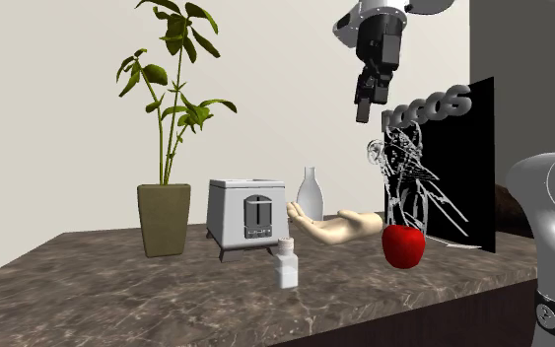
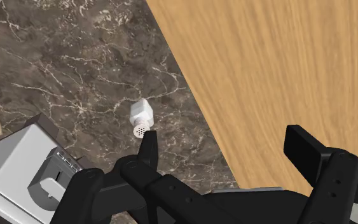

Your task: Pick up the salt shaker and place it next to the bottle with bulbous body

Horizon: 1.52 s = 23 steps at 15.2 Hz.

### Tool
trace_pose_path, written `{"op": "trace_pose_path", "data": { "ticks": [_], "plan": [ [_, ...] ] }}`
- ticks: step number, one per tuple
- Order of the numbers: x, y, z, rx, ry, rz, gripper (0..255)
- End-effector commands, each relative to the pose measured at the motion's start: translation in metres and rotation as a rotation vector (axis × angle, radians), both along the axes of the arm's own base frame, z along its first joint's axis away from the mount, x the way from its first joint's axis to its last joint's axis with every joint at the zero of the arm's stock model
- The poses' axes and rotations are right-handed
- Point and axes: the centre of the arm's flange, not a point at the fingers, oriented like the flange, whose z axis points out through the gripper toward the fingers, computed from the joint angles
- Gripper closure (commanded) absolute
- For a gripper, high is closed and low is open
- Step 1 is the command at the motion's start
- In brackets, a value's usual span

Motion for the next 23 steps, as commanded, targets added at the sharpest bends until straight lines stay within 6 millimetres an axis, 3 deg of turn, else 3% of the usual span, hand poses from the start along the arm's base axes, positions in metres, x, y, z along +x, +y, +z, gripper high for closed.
{"op": "trace_pose_path", "data": {
  "ticks": [1, 21, 23],
  "plan": [
    [0.0, 0.0, 0.0, 0.0, 0.0, 0.0, 0],
    [0.128, -0.036, -0.222, -0.236, 0.004, 0.375, 0],
    [0.135, -0.038, -0.237, -0.247, 0.004, 0.392, 0]
  ]
}}
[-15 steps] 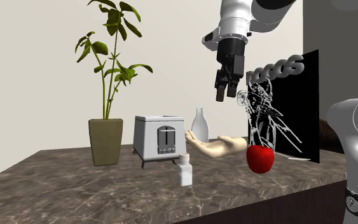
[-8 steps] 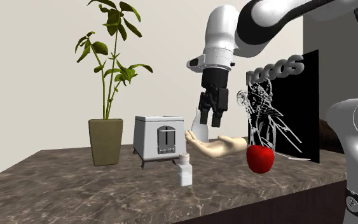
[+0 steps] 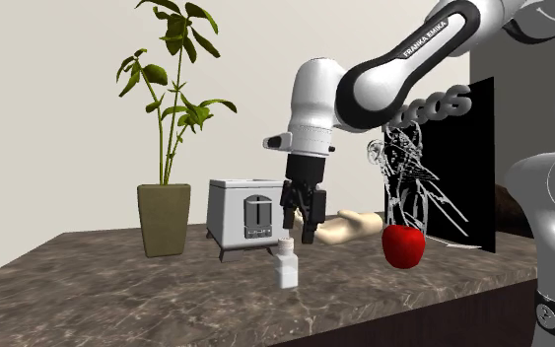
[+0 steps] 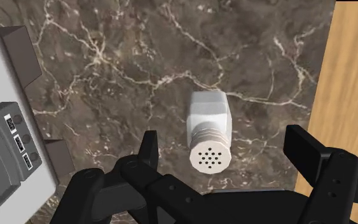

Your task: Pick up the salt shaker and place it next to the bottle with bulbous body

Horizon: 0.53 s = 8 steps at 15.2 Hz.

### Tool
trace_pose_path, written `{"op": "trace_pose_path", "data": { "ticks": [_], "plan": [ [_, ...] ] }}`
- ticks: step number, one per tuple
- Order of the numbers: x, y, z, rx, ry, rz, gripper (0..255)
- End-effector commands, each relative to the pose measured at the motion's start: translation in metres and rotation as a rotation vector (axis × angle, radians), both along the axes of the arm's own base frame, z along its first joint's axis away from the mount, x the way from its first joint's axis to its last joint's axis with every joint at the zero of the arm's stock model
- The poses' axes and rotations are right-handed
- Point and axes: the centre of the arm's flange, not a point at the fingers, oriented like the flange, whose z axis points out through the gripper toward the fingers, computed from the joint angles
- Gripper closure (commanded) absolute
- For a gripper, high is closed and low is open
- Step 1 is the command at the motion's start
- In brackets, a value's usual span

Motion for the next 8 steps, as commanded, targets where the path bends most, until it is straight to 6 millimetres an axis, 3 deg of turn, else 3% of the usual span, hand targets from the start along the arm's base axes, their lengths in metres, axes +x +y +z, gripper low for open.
{"op": "trace_pose_path", "data": {
  "ticks": [1, 8],
  "plan": [
    [0.004, -0.001, -0.015, -0.006, -0.002, 0.011, 0],
    [0.008, -0.003, -0.044, -0.006, -0.002, 0.011, 0]
  ]
}}
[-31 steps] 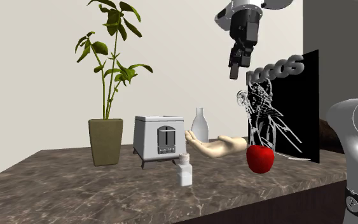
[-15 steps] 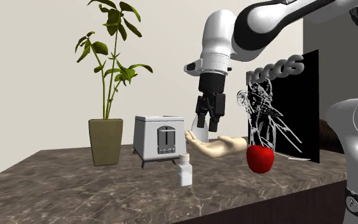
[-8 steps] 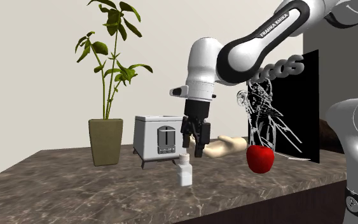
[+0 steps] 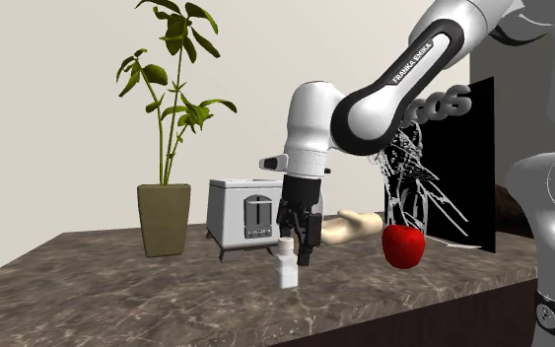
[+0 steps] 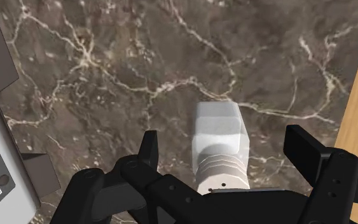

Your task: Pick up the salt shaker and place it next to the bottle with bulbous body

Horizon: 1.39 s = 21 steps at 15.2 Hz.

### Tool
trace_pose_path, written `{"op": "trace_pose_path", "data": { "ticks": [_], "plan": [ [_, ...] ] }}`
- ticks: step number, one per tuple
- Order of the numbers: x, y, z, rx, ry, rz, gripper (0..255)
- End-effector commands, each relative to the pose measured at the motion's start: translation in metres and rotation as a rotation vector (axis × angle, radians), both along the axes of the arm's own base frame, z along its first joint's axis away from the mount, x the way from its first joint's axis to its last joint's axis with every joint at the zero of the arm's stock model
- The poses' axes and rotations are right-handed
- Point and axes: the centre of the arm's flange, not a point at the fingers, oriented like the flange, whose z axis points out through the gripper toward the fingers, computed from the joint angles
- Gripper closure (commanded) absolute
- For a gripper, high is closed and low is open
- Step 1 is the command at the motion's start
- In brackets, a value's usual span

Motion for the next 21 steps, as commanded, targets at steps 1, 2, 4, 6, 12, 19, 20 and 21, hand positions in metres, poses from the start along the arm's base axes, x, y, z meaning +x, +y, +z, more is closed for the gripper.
{"op": "trace_pose_path", "data": {
  "ticks": [1, 2, 4, 6, 12, 19, 20, 21],
  "plan": [
    [0.0, 0.0, -0.002, 0.0, -0.001, 0.0, 0],
    [0.0, 0.0, -0.002, 0.0, -0.001, 0.0, 0],
    [0.0, 0.0, -0.002, 0.0, -0.001, 0.0, 0],
    [0.0, 0.0, -0.002, 0.0, 0.0, 0.0, 0],
    [0.0, 0.0, -0.002, 0.0, 0.0, 0.0, 255],
    [0.0, 0.0, 0.009, 0.0, -0.001, 0.0, 255],
    [0.0, 0.0, 0.014, 0.0, -0.001, 0.0, 255],
    [0.0, 0.0, 0.019, 0.0, -0.001, 0.0, 255]
  ]
}}
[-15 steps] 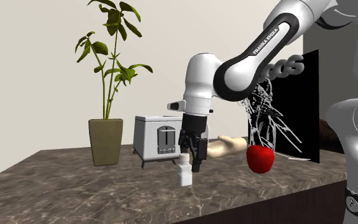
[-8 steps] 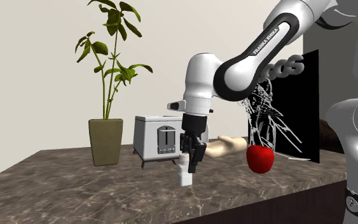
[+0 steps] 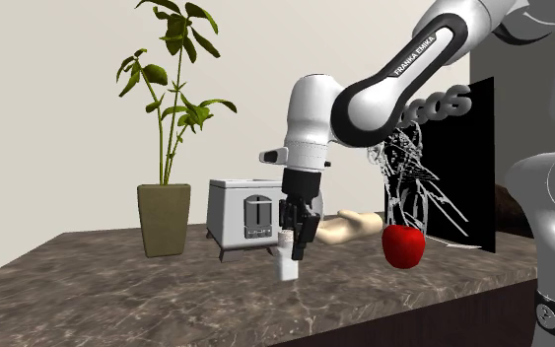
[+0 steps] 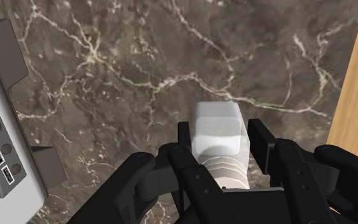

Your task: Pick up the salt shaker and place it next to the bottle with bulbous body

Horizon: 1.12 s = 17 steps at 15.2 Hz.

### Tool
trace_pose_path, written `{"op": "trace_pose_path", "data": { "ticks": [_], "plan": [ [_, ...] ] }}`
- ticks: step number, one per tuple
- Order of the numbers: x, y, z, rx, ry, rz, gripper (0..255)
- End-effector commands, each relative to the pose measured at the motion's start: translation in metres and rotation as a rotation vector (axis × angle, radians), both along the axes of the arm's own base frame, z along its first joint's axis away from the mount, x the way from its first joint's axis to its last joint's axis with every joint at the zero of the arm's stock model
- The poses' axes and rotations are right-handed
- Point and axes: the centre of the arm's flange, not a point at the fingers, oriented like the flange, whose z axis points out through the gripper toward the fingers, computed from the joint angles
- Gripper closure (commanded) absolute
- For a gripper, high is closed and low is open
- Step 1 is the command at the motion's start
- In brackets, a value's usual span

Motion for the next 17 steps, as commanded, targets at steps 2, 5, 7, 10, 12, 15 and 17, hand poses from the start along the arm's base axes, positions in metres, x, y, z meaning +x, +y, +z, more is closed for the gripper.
{"op": "trace_pose_path", "data": {
  "ticks": [2, 5, 7, 10, 12, 15, 17],
  "plan": [
    [0.0, 0.0, 0.016, 0.0, 0.0, 0.0, 255],
    [0.0, 0.0, 0.032, 0.0, 0.0, 0.0, 255],
    [0.0, 0.0, 0.043, 0.0, 0.0, 0.0, 255],
    [0.0, 0.0, 0.058, 0.0, 0.0, 0.0, 255],
    [0.0, 0.0, 0.069, 0.0, 0.0, 0.0, 255],
    [0.0, 0.0, 0.085, 0.0, 0.0, 0.0, 255],
    [0.0, 0.0, 0.095, 0.0, 0.0, 0.0, 255]
  ]
}}
